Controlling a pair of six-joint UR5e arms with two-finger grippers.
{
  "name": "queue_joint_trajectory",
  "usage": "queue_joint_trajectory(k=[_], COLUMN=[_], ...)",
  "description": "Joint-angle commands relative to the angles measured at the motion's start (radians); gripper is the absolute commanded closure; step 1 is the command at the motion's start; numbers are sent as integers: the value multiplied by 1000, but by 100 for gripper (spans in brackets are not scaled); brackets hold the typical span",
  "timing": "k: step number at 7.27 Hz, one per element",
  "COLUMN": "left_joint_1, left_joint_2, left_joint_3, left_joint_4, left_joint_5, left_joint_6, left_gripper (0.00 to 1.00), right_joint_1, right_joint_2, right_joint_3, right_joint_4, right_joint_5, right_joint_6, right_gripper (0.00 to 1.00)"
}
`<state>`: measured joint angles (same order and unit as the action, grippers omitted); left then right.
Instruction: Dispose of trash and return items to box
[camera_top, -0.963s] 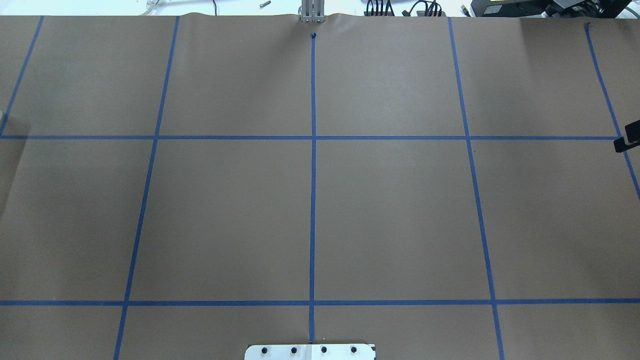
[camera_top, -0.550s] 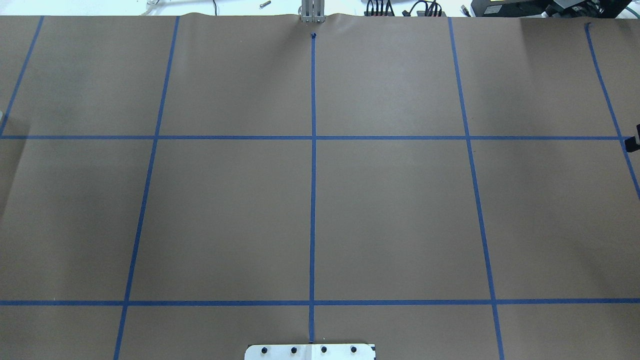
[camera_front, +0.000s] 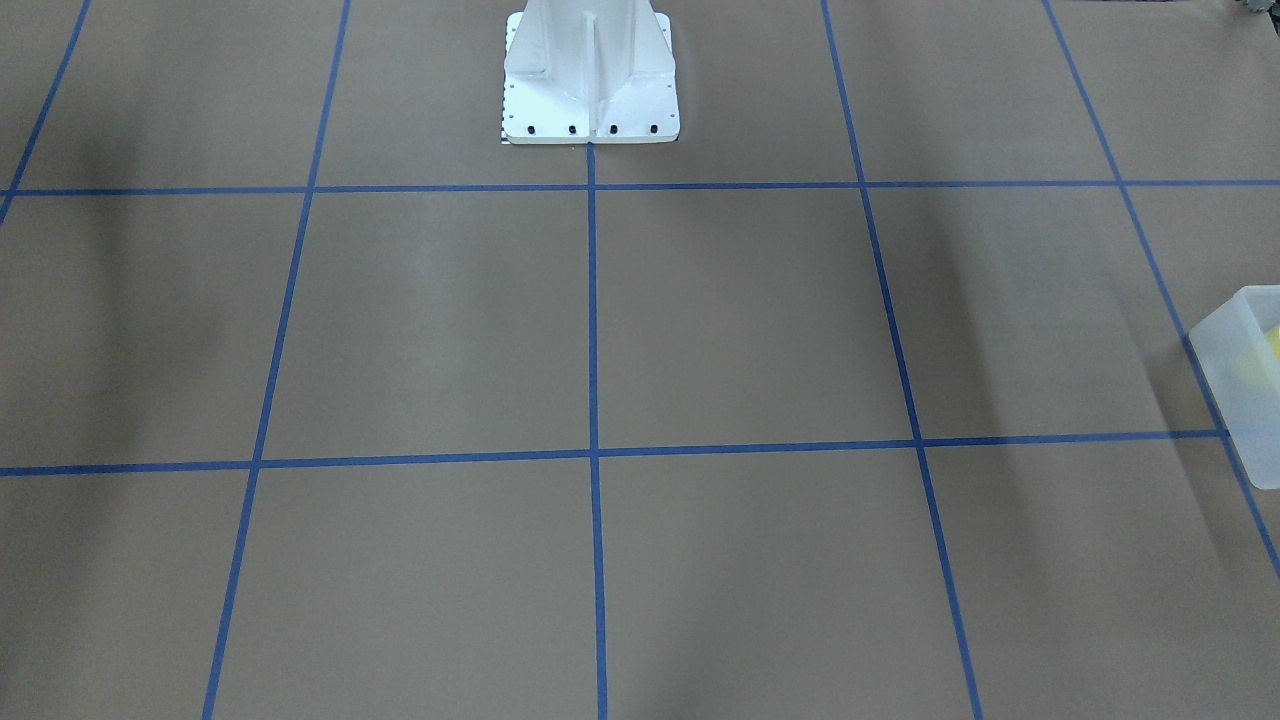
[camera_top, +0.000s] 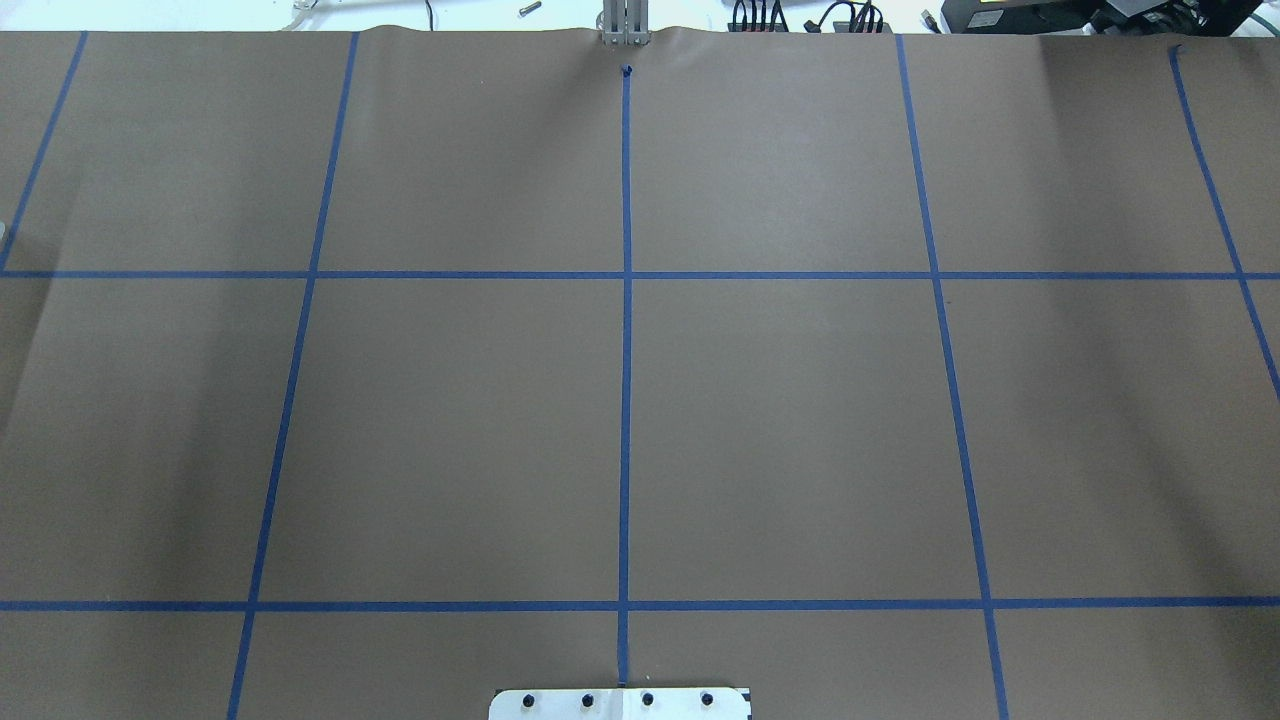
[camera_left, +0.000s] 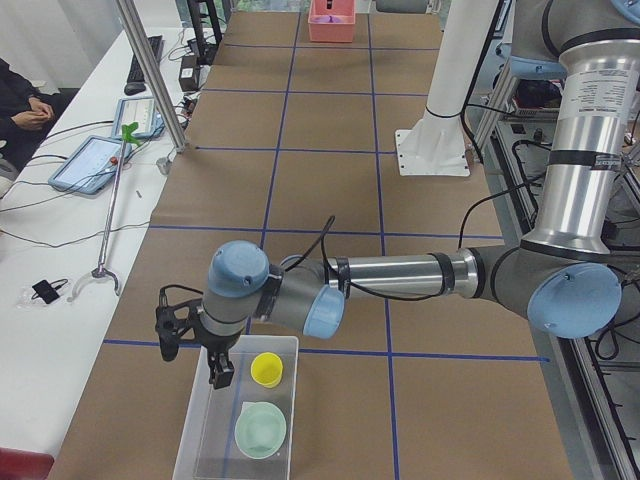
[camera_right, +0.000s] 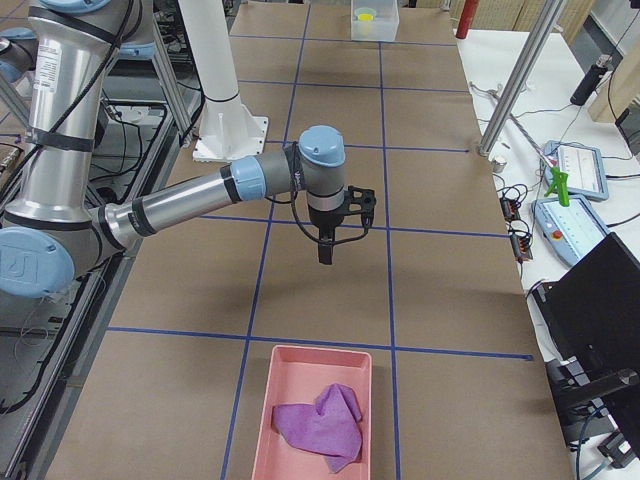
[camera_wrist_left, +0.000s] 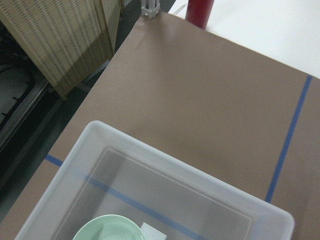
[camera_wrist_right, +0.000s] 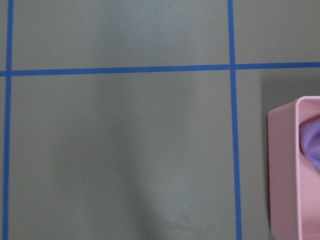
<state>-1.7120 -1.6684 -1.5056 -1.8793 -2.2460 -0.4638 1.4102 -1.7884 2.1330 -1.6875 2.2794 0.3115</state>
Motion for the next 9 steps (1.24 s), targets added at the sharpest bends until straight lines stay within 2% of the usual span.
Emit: queue_joint_trajectory(k=[1, 2, 3, 5, 9], left_joint_1=[28, 28, 31, 142, 143], left_joint_2=[82, 138, 137, 122, 128], left_joint_3=[-88, -96, -108, -120, -127], left_joint_4=[83, 54, 49, 43, 55], left_joint_5=[-7, -39, -72, -73, -69], left_joint_6=[143, 149, 149, 137, 142], left_gripper=[1, 1, 1, 1, 1], right_joint_1=[94, 131, 166, 225, 233], right_joint_2=[-17, -10, -6, -37, -16], right_joint_3=[-135, -210, -249, -271, -268], right_joint_4=[6, 9, 9, 9, 3], right_joint_5=[6, 8, 8, 49, 97], right_joint_6=[-176, -245, -290, -307, -295], right_gripper=[0, 0, 0, 0, 0])
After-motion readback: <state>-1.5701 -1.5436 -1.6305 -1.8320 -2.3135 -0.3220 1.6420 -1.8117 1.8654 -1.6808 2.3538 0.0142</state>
